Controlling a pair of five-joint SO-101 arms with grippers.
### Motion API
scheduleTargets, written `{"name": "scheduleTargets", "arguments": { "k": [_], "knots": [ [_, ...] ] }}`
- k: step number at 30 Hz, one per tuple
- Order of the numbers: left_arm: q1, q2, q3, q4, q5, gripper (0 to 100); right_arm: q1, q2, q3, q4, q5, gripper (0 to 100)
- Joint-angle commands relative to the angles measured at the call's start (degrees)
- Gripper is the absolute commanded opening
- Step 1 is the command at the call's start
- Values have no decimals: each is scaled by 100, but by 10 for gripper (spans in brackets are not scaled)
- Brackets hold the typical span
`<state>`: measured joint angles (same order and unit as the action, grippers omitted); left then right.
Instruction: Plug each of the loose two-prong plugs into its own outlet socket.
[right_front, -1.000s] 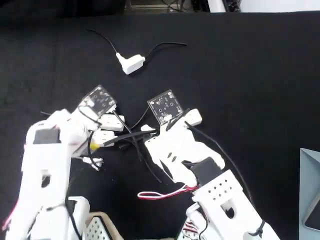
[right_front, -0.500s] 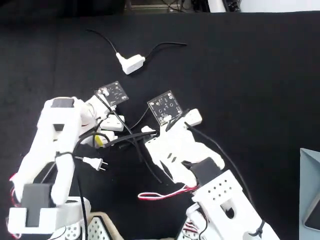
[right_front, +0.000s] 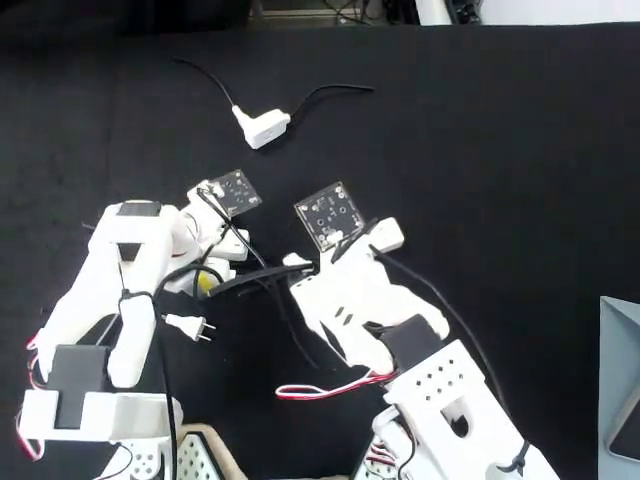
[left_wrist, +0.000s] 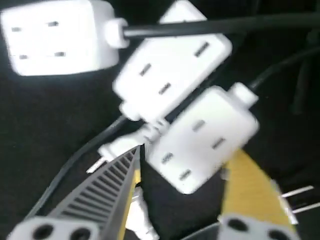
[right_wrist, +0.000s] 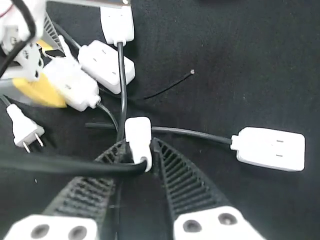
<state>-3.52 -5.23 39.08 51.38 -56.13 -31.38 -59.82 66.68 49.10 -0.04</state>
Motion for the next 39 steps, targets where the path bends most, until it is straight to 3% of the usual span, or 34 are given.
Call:
{"name": "scheduleTargets", "arguments": {
  "k": [1, 9, 13, 18, 25, 31, 39],
  "knots": [
    [365, -141, 119, -62, 448, 96, 53, -110, -92, 132, -9, 11],
    [1367, -1187, 259, 1187, 1855, 85, 325, -119, -268, 387, 141, 11],
    [1604, -1662, 268, 1582, 2523, 164, 554, -119, -479, 695, 193, 11],
    [1560, -1978, 268, 1899, 2945, 321, 545, -119, -497, 774, 193, 11],
    [1516, -2066, 532, 2057, 3068, 335, 527, -119, -479, 782, 193, 11],
    [523, -2488, 558, 2048, 3051, 309, 211, -84, -479, 782, 193, 11],
    [-910, -4246, 936, 2084, 3086, 297, -686, -66, -470, 730, 141, 11]
  ]
}}
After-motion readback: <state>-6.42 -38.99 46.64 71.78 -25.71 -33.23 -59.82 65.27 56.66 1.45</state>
